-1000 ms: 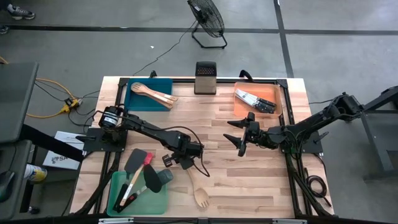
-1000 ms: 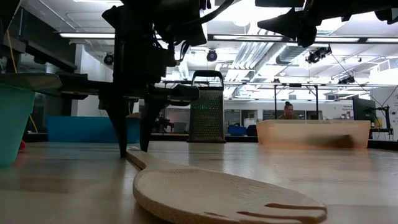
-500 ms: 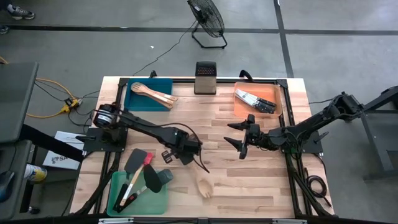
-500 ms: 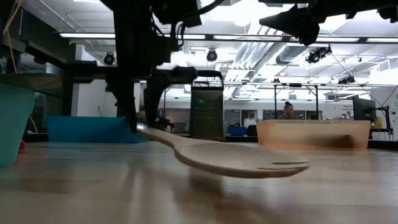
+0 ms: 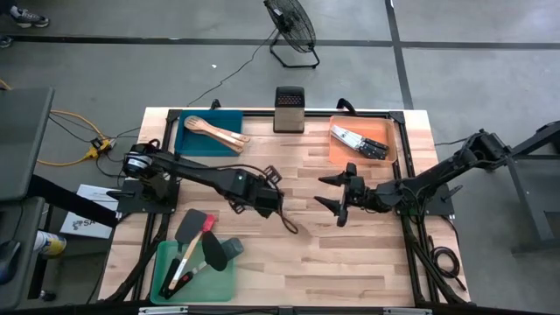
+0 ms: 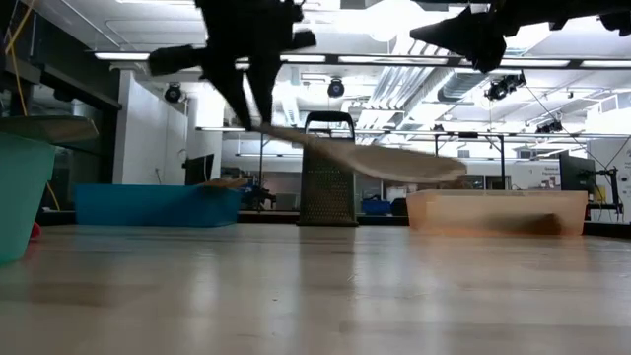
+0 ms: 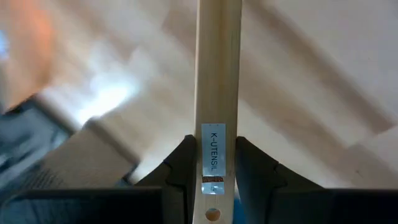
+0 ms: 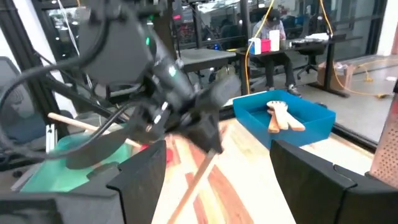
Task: Pick & Place Kitchen Items
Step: Put the brown wooden spoon into the blue bin
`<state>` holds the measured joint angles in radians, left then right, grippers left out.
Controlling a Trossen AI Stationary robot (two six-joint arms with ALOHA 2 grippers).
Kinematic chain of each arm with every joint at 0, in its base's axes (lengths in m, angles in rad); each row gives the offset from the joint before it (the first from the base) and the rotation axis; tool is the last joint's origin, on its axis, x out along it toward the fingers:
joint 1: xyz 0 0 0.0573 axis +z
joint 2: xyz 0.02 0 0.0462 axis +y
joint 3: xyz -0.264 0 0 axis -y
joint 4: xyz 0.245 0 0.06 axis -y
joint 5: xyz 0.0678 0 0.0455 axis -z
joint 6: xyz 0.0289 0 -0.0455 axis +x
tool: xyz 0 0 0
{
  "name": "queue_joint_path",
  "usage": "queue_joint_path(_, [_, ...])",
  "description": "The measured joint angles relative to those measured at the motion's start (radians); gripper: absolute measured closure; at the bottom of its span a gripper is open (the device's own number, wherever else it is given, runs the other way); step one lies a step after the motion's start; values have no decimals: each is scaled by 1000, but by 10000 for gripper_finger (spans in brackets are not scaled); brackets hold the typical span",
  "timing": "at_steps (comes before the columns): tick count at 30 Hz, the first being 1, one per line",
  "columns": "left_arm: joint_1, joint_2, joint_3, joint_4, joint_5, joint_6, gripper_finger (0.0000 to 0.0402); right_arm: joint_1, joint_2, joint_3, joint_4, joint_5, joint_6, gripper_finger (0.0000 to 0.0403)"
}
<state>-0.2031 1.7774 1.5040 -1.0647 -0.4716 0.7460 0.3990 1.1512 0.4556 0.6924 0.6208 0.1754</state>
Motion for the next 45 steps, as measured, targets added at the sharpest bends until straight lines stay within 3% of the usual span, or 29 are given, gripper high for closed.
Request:
queue_joint_path(6, [0, 2, 86, -43, -152, -21, 325, 61, 66, 106, -51, 114, -184, 124])
queue_joint_path(9, [0, 2, 118, -50, -204, -29, 325, 81, 129, 211, -181, 218, -250, 124])
queue_joint_path(14, [0, 2, 147, -57, -303, -67, 325, 80, 268, 390, -407, 304, -264, 124])
queue_joint_path(19, [1, 2, 150, -68, -378, -123, 325, 86, 392, 524, -478, 411, -343, 124])
queue_joint_path(31, [1, 0, 150, -69, -441, -176, 325, 52, 528, 593, -565, 548, -406, 124])
queue_joint_path(36, [0, 0, 150, -65, -440, -176, 325, 5, 527, 593, -627, 542, -334, 124])
queue_joint_path(41, [1, 0, 150, -65, -441, -178, 325, -41, 526, 593, -751, 425, -219, 124])
queue_joint_path(45, [1, -1, 150, -65, -436, -179, 325, -60, 526, 593, -797, 444, -142, 126])
